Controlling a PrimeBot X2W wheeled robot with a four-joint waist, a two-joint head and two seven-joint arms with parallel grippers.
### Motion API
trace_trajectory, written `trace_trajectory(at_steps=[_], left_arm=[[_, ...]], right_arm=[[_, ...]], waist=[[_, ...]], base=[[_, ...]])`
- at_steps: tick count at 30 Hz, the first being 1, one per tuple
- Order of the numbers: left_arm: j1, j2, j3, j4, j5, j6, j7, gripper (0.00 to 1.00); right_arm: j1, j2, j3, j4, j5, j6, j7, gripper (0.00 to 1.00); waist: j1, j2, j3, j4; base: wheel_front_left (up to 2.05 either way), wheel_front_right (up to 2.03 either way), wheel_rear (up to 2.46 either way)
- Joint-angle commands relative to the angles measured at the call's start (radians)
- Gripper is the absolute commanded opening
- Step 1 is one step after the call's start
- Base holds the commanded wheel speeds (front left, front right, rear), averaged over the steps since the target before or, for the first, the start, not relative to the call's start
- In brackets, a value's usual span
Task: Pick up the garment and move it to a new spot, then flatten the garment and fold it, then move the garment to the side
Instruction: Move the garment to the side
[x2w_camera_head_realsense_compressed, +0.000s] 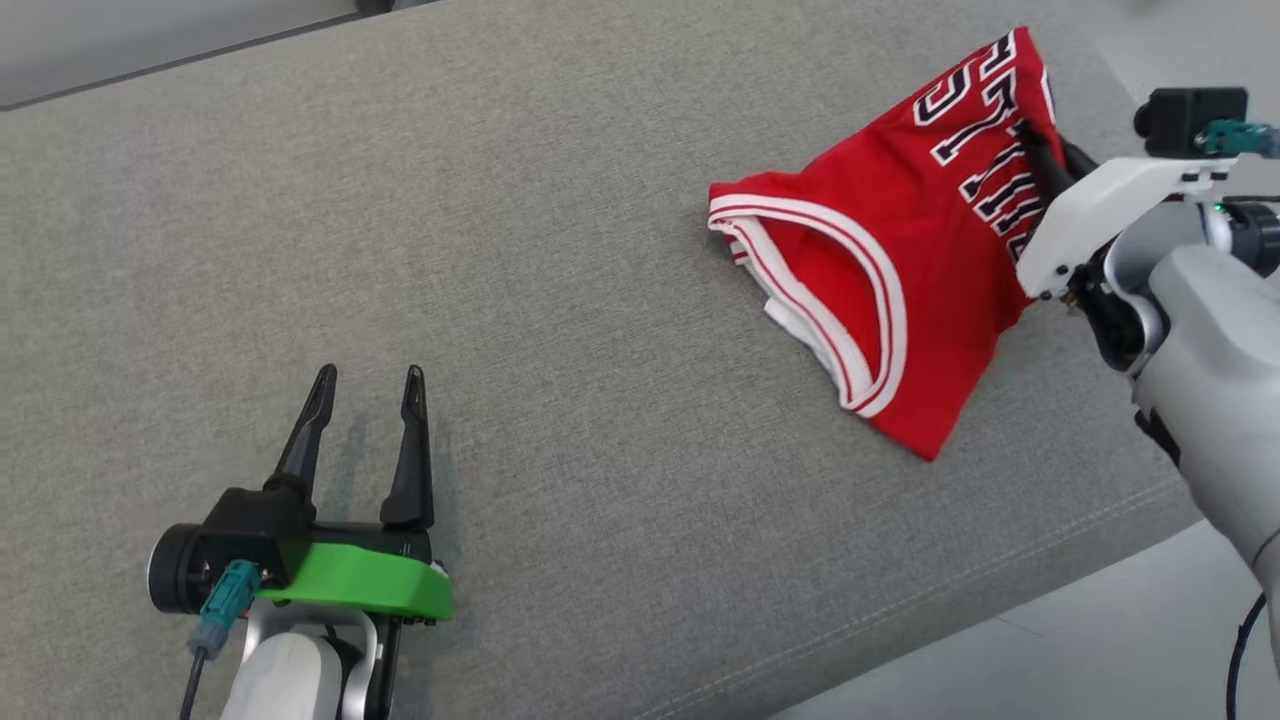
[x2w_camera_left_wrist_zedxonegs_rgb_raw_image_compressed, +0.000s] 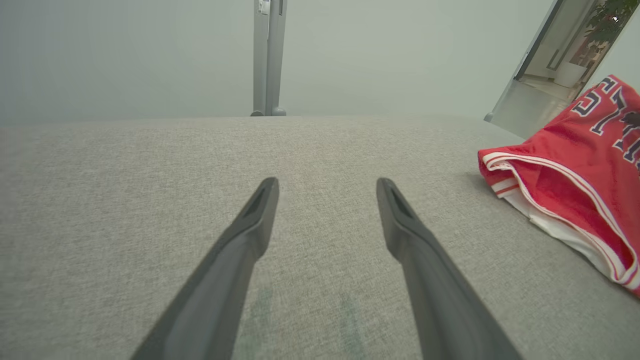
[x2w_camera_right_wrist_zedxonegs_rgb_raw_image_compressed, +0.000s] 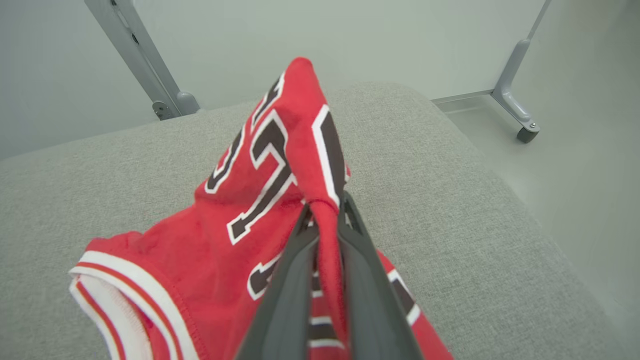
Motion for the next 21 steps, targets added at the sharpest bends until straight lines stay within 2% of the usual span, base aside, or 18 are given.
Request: trace_trajectory(at_steps=[1,11,21], left_arm=[[-0.003,0.013,0.005,-0.012,0.0,0.006,0.004,1.0],[-0.027,0.064,0.01,-0.119,0.019,0.015,0.053,1.0],[-0.03,0.097,0.003,-0.205,0.035,0.026,0.101,1.0]], right_arm=[[-0.035,-0.017,-0.008,0.009,0.01,-0.002,-0.015,0.0],[-0.182,-0.135,-0.062,0.123,0.012,-0.002,-0.063,0.0],[-0.226,-0.192,-0.103,0.225,0.004,-0.002,-0.094,0.0]], waist=[[-0.0001,0.007,0.033,0.036],[-0.0001,0.007,0.151,0.094],[-0.0001,0.007,0.231,0.133]], base=[[0.0,0.0,0.0],[0.0,0.0,0.0],[0.0,0.0,0.0]])
